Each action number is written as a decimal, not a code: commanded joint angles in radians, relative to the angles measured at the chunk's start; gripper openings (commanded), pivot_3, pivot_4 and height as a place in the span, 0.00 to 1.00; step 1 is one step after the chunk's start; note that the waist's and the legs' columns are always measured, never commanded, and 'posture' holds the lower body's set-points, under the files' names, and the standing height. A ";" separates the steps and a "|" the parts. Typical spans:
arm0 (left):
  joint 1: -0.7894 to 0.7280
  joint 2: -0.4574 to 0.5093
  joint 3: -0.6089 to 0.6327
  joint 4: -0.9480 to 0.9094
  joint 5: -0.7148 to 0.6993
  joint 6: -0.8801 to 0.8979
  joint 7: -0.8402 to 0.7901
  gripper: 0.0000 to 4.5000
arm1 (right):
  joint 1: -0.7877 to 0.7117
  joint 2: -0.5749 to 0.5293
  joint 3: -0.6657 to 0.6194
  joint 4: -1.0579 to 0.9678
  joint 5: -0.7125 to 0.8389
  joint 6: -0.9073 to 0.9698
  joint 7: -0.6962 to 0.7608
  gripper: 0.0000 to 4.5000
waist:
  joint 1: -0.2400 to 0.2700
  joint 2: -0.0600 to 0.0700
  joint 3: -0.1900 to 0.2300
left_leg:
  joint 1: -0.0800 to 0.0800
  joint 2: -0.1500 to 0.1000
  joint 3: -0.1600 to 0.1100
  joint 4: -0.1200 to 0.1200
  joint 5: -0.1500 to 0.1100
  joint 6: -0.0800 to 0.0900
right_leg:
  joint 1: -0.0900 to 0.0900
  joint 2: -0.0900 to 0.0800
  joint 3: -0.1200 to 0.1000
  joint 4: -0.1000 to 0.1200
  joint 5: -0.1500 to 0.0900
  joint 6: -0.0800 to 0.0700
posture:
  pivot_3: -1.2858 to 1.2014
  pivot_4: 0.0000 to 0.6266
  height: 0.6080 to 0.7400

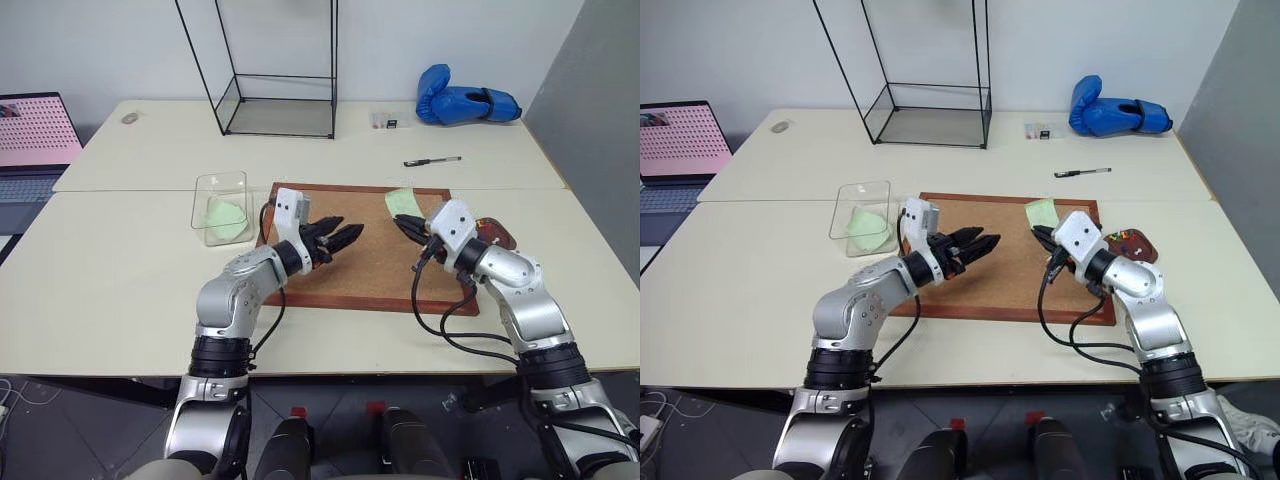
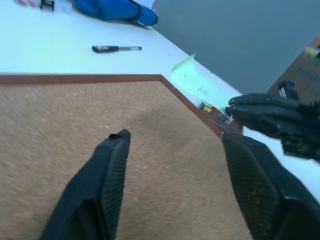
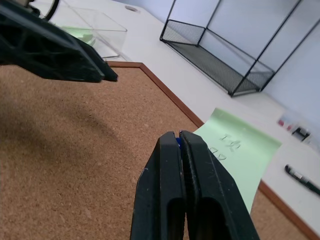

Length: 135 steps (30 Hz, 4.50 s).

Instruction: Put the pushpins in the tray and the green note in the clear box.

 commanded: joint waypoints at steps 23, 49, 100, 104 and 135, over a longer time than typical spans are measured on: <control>-0.261 -0.085 0.084 0.381 -0.152 0.004 -0.039 0.95 | -0.026 -0.043 0.077 -0.060 -0.105 -0.217 0.038 0.00 | 0.001 -0.002 0.001 | 0.000 0.000 0.000 0.000 0.000 0.000 | 0.000 0.000 0.000 0.000 0.000 0.000 | 0.52 0.24 1.00; -0.252 -0.080 0.094 0.398 -0.157 -0.012 -0.094 0.00 | -0.026 -0.028 0.055 -0.085 -0.083 -0.202 0.016 0.00 | 0.000 -0.002 0.001 | 0.000 0.000 0.000 0.000 0.000 0.000 | 0.000 0.000 0.000 0.000 0.000 0.000 | 0.52 0.24 1.00; -0.133 0.022 -0.121 0.166 0.013 -0.184 -0.166 0.00 | -0.015 -0.159 -0.171 0.317 -0.097 0.142 -0.238 0.10 | 0.000 -0.002 0.001 | 0.000 0.000 0.002 0.000 0.000 0.000 | 0.000 0.000 0.001 0.000 0.000 0.000 | 0.52 0.24 1.00; -0.128 0.025 -0.120 0.164 0.015 -0.185 -0.167 0.00 | -0.024 -0.156 -0.174 0.342 -0.099 0.136 -0.241 0.28 | -0.001 -0.002 0.001 | 0.000 0.000 0.002 0.000 0.000 0.000 | 0.000 0.000 0.001 0.000 0.000 0.000 | 0.52 0.24 1.00; -0.121 0.155 -0.025 0.000 0.058 -0.147 -0.007 0.00 | -0.023 -0.141 -0.174 -0.072 0.308 0.261 0.182 0.99 | -0.009 -0.002 0.002 | 0.001 0.000 0.001 0.000 0.000 0.000 | 0.000 0.000 0.001 0.000 0.000 0.000 | 0.52 0.24 1.00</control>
